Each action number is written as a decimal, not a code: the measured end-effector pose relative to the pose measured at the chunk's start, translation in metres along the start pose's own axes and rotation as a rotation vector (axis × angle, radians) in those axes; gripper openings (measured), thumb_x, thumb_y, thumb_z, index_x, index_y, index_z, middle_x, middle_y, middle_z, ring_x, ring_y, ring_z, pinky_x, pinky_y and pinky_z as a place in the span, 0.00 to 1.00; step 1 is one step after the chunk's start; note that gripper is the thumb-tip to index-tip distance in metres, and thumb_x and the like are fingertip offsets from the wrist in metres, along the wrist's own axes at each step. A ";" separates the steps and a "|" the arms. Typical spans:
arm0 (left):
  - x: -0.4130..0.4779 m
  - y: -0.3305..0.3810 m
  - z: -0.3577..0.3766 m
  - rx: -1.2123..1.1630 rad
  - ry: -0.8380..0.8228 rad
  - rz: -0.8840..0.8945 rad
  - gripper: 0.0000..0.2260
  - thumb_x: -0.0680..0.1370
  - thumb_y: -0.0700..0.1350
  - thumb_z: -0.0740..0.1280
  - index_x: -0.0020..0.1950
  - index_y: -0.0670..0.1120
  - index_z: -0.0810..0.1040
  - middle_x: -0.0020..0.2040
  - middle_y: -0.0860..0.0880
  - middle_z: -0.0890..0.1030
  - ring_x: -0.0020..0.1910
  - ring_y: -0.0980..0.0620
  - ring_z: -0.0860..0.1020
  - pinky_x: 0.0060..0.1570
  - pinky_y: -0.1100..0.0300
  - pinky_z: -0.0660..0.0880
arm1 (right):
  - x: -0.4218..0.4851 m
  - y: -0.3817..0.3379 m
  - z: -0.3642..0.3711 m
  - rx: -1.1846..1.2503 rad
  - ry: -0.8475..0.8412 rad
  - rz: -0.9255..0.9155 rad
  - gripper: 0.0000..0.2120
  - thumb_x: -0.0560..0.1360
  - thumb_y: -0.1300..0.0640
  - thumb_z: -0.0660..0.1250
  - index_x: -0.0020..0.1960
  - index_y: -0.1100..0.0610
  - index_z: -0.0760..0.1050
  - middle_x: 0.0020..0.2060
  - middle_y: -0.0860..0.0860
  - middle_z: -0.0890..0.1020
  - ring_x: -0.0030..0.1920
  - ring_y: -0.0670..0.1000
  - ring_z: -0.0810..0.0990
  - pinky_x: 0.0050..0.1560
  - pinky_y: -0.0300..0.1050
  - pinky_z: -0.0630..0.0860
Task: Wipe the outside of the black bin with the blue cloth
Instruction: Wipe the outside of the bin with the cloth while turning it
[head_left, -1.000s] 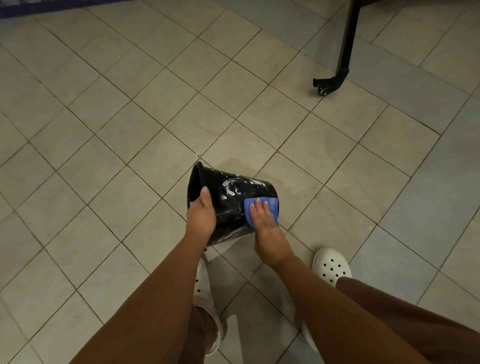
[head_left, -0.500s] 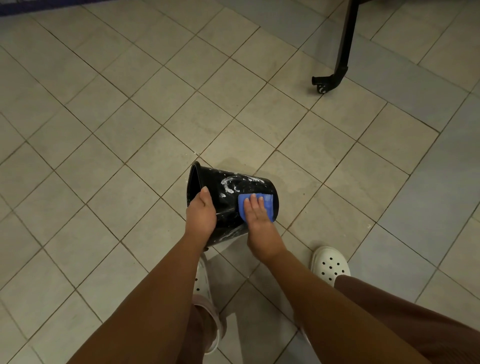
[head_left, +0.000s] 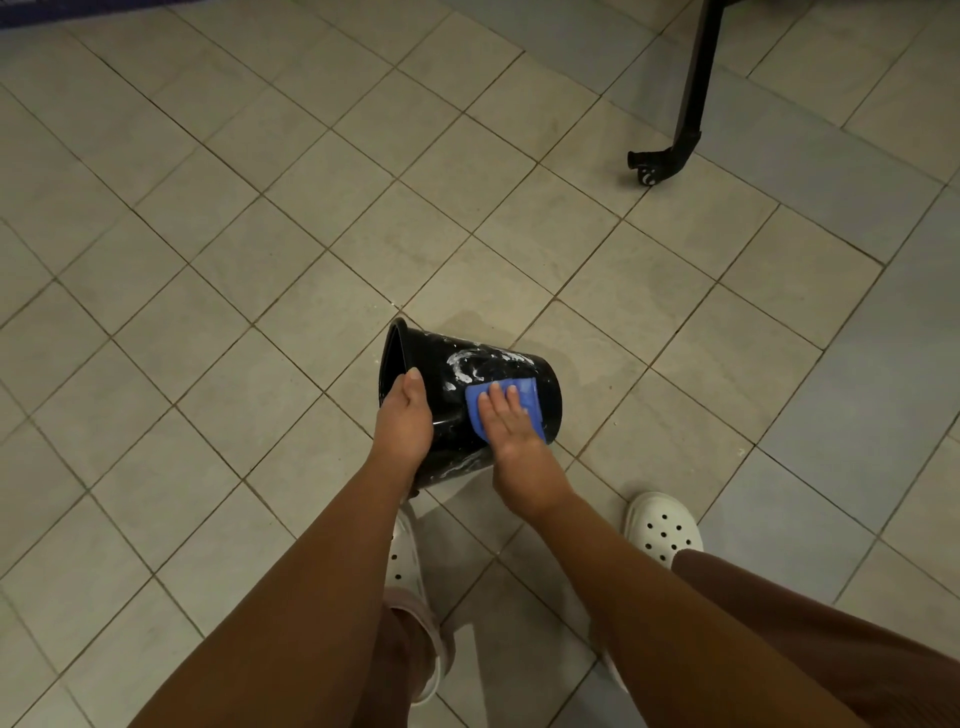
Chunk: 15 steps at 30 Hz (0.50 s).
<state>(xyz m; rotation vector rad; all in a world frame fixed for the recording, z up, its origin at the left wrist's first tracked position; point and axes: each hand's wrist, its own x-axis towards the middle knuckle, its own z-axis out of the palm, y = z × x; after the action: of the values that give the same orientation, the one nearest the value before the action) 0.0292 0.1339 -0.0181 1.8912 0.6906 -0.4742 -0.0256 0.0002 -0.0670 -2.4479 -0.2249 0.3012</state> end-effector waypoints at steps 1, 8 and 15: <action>-0.001 0.001 0.001 -0.013 -0.006 -0.004 0.17 0.85 0.57 0.48 0.59 0.50 0.73 0.57 0.43 0.79 0.58 0.45 0.79 0.62 0.44 0.76 | 0.003 0.003 0.000 -0.007 -0.001 0.045 0.34 0.75 0.72 0.56 0.75 0.59 0.45 0.75 0.55 0.44 0.75 0.55 0.40 0.70 0.47 0.36; 0.001 0.002 -0.001 0.032 -0.023 0.024 0.19 0.86 0.54 0.48 0.68 0.46 0.70 0.60 0.41 0.77 0.60 0.43 0.77 0.63 0.42 0.74 | -0.013 0.004 0.006 0.035 0.016 0.134 0.35 0.74 0.73 0.57 0.75 0.60 0.47 0.75 0.56 0.45 0.75 0.56 0.41 0.74 0.50 0.44; 0.005 0.000 -0.001 -0.002 -0.019 0.040 0.17 0.86 0.53 0.48 0.64 0.47 0.71 0.58 0.43 0.77 0.57 0.46 0.77 0.60 0.47 0.75 | -0.004 -0.007 0.005 -0.011 0.023 -0.070 0.36 0.73 0.74 0.58 0.74 0.59 0.45 0.75 0.56 0.47 0.74 0.55 0.40 0.69 0.46 0.33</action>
<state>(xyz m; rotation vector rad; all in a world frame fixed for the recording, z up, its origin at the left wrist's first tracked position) 0.0328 0.1355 -0.0205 1.8923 0.6390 -0.4654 -0.0316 0.0074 -0.0661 -2.4475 -0.3021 0.2421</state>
